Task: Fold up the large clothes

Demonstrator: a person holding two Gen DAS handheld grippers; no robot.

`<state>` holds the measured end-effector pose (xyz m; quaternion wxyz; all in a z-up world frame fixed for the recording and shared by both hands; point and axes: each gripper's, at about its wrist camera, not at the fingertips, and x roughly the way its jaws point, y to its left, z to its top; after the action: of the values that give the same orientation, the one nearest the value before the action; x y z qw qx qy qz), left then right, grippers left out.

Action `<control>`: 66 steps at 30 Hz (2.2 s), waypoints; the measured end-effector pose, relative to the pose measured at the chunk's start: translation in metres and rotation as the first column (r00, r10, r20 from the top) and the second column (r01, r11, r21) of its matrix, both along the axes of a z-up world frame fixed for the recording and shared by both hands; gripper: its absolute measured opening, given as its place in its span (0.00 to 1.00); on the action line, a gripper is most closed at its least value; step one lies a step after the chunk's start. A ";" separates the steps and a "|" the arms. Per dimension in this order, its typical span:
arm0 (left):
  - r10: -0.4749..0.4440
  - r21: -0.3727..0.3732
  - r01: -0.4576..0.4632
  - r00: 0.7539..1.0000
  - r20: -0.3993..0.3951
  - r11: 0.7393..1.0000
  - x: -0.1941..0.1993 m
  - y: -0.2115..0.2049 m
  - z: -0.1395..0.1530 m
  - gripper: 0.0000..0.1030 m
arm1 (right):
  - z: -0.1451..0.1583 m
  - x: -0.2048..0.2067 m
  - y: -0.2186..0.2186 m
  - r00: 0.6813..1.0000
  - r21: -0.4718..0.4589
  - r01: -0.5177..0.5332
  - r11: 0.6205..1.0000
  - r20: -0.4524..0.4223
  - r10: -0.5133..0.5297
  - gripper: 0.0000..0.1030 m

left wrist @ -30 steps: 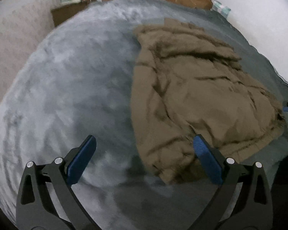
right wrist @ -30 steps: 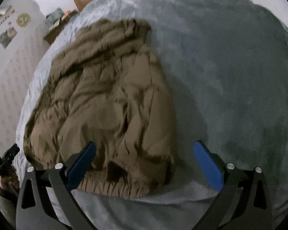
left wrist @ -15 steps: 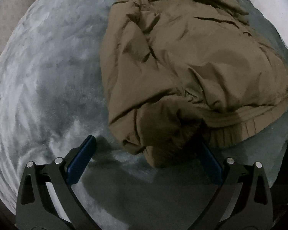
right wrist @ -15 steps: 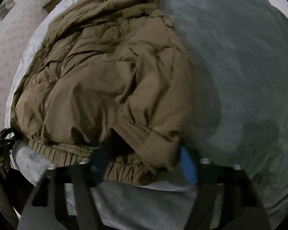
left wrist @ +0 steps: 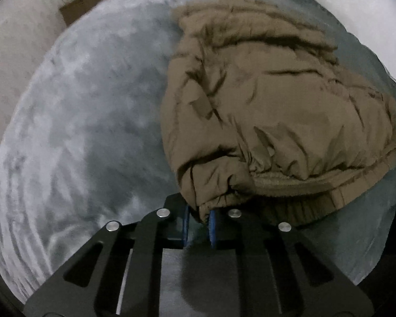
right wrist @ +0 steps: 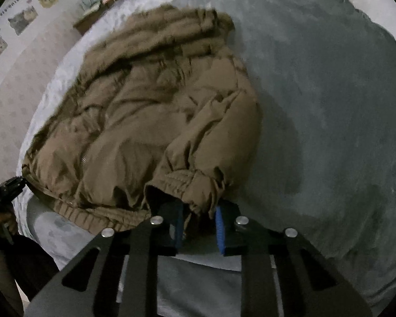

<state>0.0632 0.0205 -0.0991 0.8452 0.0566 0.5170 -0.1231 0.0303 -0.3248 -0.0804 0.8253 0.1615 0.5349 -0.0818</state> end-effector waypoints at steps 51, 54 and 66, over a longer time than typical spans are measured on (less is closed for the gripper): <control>0.161 -0.036 -0.162 0.875 0.456 0.986 -0.049 0.036 0.216 0.09 | 0.182 -0.048 -0.013 0.787 0.048 0.025 0.999 0.615 -0.049 0.12; 0.164 -0.010 -0.180 0.872 0.460 0.984 0.001 0.032 0.220 0.09 | 0.184 0.001 -0.022 0.801 0.020 0.050 0.999 0.597 -0.052 0.12; 0.194 0.081 -0.236 0.916 0.352 0.968 0.195 -0.005 0.194 0.15 | 0.161 0.165 -0.071 0.874 -0.032 0.179 0.983 0.464 -0.143 0.12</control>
<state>0.2582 0.0152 0.0950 0.9252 0.0712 0.3725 0.0142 0.1952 -0.3962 0.0801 0.9240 0.1895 0.3058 -0.1294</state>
